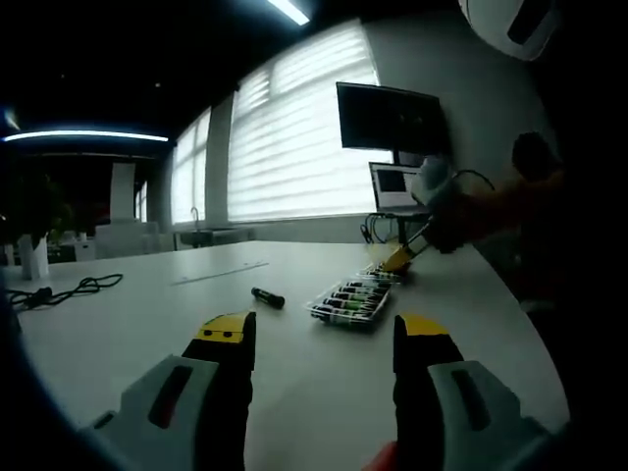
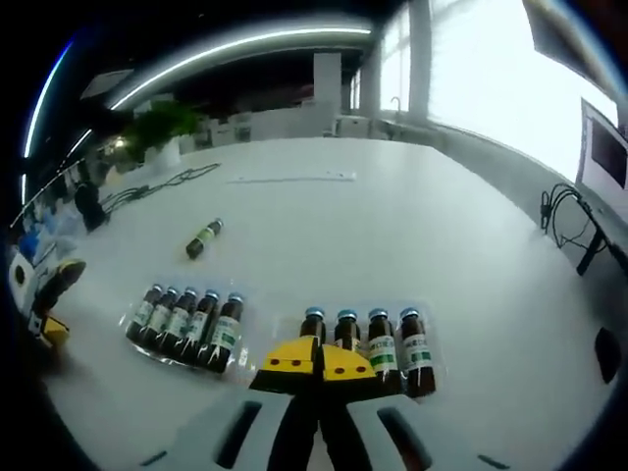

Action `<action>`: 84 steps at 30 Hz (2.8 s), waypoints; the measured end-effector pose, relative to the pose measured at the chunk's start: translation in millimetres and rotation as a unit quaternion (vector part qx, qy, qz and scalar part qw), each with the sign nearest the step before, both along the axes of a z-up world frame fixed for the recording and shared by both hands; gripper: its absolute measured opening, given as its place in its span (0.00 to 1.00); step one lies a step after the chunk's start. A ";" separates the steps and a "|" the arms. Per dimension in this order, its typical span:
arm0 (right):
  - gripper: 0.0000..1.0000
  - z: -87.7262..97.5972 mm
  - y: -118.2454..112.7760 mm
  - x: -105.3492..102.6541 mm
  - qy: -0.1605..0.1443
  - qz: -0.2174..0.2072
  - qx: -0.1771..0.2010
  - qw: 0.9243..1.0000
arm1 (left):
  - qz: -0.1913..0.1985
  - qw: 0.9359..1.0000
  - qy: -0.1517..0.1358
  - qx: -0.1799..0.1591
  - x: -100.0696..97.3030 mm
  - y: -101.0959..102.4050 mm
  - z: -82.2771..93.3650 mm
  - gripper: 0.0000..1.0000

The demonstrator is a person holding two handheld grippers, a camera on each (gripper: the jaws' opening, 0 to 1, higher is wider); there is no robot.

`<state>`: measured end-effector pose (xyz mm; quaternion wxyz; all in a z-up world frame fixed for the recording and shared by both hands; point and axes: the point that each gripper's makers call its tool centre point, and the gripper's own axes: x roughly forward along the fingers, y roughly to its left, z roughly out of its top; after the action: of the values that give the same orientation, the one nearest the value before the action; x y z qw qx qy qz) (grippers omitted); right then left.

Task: Grip medicine bottles put into box

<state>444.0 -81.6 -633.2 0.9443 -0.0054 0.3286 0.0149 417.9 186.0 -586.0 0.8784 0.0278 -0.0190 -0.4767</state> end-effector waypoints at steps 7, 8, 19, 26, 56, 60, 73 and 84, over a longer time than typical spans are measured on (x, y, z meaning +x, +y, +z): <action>0.00 6.0 2.7 4.3 -0.003 0.002 0.003 1.000 | 0.000 1.000 0.000 0.001 -0.3 -0.5 -0.4 0.49; 0.01 6.7 3.0 5.3 -0.006 0.008 0.004 1.000 | 0.000 1.000 0.000 0.002 -0.3 -0.5 -0.4 0.49; 0.08 11.9 14.5 12.8 -0.028 0.037 0.007 0.999 | 0.001 1.000 -0.001 0.002 0.3 -0.3 -0.4 0.49; 0.08 17.1 25.8 18.3 -0.028 0.056 0.013 0.998 | 0.001 1.000 -0.001 0.001 -0.1 -0.6 0.2 0.49; 0.13 39.6 97.8 80.9 -0.004 0.144 0.048 0.988 | -0.003 1.000 -0.001 -0.003 -1.8 -0.9 1.1 0.49; 0.13 39.4 105.9 90.3 0.008 0.155 0.044 0.987 | -0.005 1.000 -0.002 -0.003 -2.4 -1.2 1.1 0.49; 0.10 25.8 122.9 110.2 0.044 0.165 0.060 0.983 | -0.003 1.000 -0.002 -0.010 -1.2 0.7 2.9 0.49; 0.13 16.2 146.9 128.1 0.087 0.176 0.098 0.976 | -0.006 1.000 -0.006 -0.012 -2.8 0.0 3.9 0.49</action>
<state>572.1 65.3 -617.1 0.8907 0.0305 0.4005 0.2129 415.1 186.0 -582.1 0.8759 0.0201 -0.0296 -0.4811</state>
